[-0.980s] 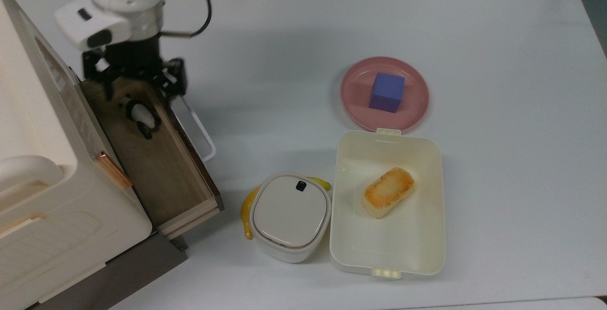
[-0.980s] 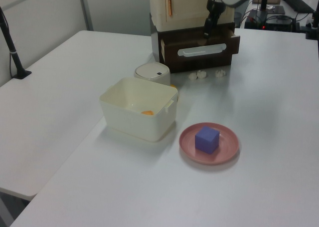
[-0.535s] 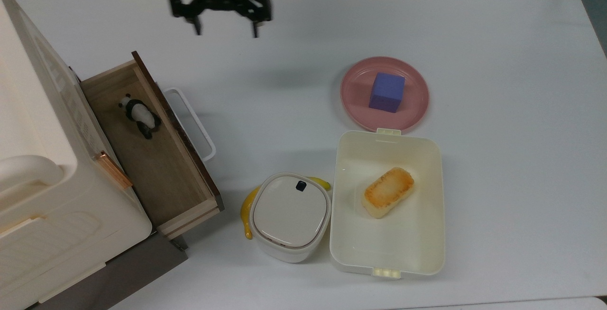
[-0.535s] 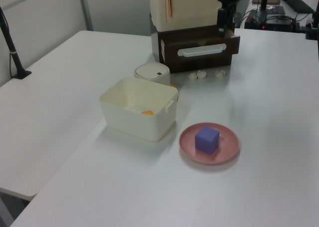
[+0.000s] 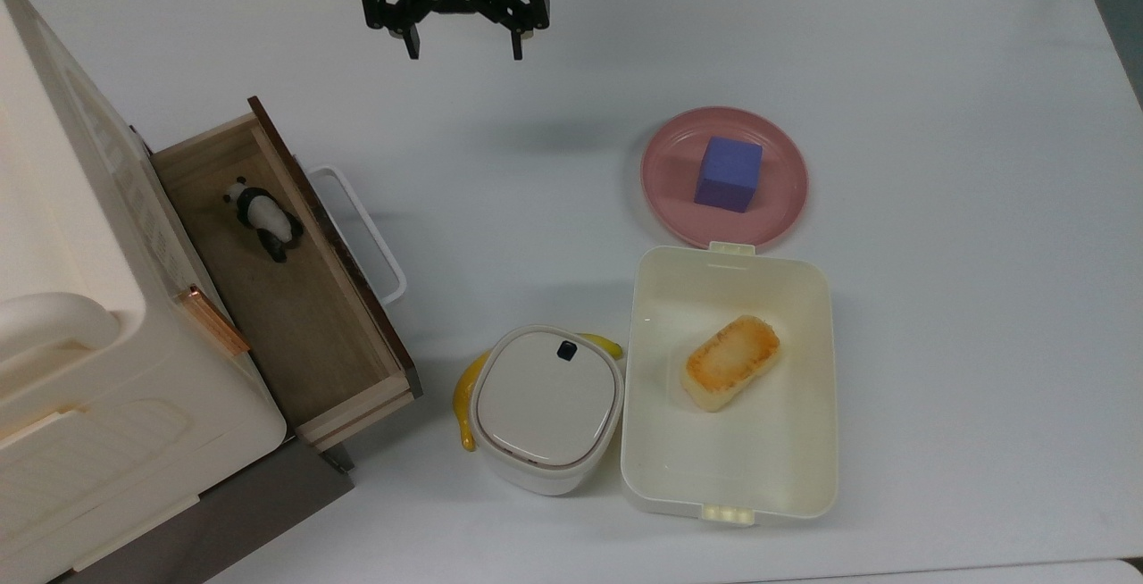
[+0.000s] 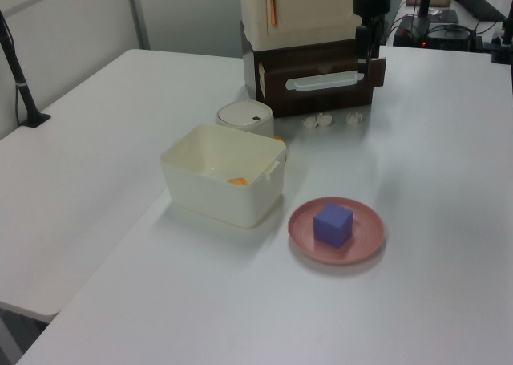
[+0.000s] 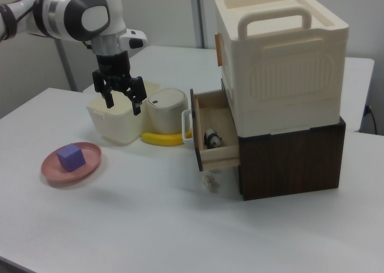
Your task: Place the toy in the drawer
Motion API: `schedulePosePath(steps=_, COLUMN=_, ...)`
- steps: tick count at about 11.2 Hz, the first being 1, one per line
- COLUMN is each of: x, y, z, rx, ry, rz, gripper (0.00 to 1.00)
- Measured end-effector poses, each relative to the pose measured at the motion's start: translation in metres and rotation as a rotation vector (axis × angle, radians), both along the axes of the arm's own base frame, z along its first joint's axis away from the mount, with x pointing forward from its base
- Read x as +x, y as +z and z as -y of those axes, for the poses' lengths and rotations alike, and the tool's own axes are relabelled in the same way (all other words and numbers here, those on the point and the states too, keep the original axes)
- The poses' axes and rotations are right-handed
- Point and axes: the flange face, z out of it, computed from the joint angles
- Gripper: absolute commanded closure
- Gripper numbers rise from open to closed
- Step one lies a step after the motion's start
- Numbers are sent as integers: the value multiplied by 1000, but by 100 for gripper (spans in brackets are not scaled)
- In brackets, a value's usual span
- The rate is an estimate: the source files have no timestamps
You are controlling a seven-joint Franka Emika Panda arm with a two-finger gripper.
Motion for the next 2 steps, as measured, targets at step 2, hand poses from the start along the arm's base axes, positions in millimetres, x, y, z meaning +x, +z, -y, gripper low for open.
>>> schedulePosePath(steps=2, x=-2, y=-2, z=3, rx=1, ry=-5, rz=-5, gripper=0)
